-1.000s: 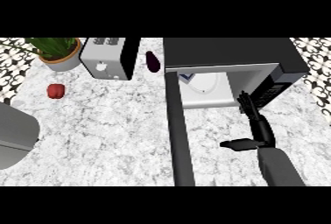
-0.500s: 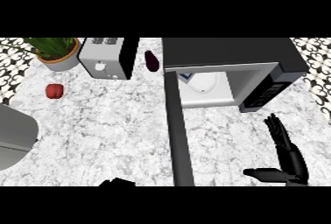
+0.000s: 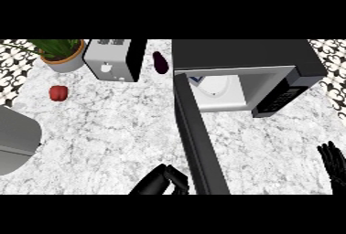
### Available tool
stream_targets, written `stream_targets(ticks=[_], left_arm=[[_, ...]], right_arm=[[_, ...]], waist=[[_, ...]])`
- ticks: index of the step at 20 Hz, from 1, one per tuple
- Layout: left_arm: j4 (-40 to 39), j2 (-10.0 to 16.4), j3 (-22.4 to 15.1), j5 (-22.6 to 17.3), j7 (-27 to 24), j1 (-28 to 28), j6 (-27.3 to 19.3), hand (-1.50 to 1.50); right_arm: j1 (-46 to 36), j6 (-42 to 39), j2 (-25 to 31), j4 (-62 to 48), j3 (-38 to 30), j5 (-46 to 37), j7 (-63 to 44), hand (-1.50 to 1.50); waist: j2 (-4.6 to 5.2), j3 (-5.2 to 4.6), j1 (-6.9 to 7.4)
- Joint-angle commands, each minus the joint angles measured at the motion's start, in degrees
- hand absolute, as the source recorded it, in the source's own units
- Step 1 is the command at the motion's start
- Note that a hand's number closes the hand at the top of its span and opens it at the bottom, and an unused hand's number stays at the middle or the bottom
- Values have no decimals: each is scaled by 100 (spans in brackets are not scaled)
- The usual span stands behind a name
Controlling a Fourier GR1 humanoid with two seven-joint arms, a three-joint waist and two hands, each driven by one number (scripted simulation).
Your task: Pick up the milk, place it into the microwave and close the microwave
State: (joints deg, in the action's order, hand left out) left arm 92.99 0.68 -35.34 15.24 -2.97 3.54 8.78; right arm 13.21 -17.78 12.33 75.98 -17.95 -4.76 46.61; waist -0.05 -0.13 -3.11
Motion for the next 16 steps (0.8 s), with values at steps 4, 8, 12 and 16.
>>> stream_targets(ticks=[4,8,12,16], left_arm=[[-2138,-66,-790,-733,-548,-1446,-714,150],[-2887,-67,-1684,-1435,-955,-2017,-1300,150],[-2895,-67,-2392,-1868,-759,-2259,-2240,150],[-2967,-66,-2521,-2155,-466,-2720,-2902,150]], right_arm=[[721,-859,406,964,-313,812,13,-150],[822,-870,439,1012,-301,944,179,-150],[962,-1015,452,1518,-180,1304,-76,-150],[742,-868,645,2022,-130,1403,-324,-150]], waist=[[33,-2,-7],[53,-1,-88],[52,-9,-259],[67,-16,-374]])
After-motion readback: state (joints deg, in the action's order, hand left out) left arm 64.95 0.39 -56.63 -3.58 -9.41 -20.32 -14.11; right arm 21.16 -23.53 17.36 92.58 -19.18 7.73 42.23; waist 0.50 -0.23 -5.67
